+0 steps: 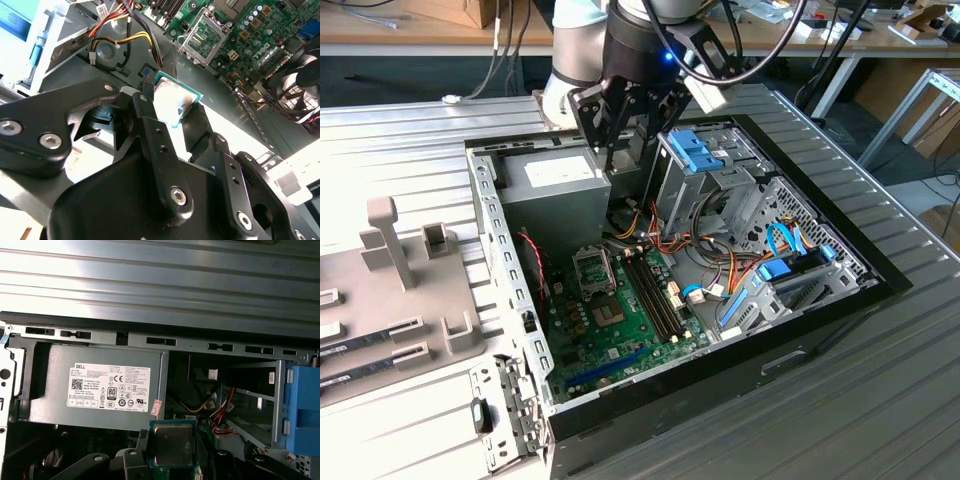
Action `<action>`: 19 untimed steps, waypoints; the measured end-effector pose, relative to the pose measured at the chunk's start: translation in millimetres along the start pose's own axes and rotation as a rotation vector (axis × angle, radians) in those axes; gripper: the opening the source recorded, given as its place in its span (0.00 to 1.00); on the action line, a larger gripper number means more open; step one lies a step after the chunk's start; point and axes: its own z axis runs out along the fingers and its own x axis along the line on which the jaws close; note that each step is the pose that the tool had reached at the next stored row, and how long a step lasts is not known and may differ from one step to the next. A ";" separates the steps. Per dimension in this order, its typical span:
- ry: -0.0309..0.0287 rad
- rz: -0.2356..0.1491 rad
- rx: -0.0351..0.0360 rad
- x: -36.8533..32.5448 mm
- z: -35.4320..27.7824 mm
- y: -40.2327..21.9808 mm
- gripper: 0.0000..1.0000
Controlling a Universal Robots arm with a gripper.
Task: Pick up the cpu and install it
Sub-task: 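Pick up the cpu and move it towards the insertion slot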
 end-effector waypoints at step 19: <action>0.0001 0.000 0.0005 -26.6 6.3 -2.5 0.47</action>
